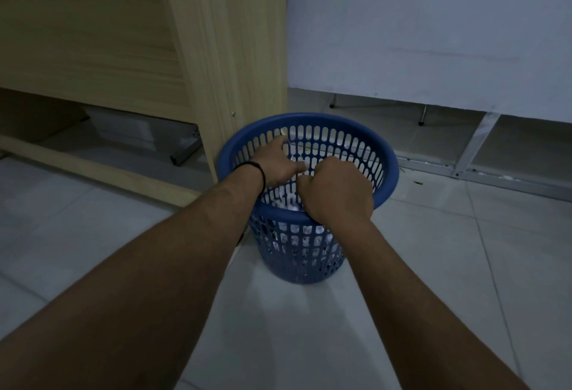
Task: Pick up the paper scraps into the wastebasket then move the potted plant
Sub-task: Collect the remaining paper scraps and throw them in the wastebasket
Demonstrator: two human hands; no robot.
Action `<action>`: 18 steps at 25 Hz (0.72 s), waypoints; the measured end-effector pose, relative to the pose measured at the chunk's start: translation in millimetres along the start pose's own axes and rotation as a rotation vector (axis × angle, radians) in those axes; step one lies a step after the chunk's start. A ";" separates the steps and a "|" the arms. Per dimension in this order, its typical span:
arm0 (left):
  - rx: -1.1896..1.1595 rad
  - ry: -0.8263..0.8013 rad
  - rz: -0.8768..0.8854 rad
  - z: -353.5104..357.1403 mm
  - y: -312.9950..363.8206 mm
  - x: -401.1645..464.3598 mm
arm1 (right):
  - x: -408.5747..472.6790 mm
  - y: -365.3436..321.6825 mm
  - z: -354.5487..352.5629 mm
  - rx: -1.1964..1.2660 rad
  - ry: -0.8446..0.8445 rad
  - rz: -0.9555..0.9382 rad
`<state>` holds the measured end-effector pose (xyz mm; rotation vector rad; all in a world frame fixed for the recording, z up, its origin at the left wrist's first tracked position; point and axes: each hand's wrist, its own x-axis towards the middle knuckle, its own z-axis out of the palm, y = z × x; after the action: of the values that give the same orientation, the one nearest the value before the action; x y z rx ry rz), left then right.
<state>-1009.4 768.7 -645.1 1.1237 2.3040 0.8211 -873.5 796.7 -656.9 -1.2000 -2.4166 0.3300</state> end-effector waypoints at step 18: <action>0.384 0.676 0.133 -6.0 -23.0 -97.4 | -18.7 -2.9 -6.6 0.176 0.256 -0.038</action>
<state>-970.2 676.4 -643.7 1.3147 3.0728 0.9400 -862.4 780.1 -654.8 -1.0491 -2.1396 0.3471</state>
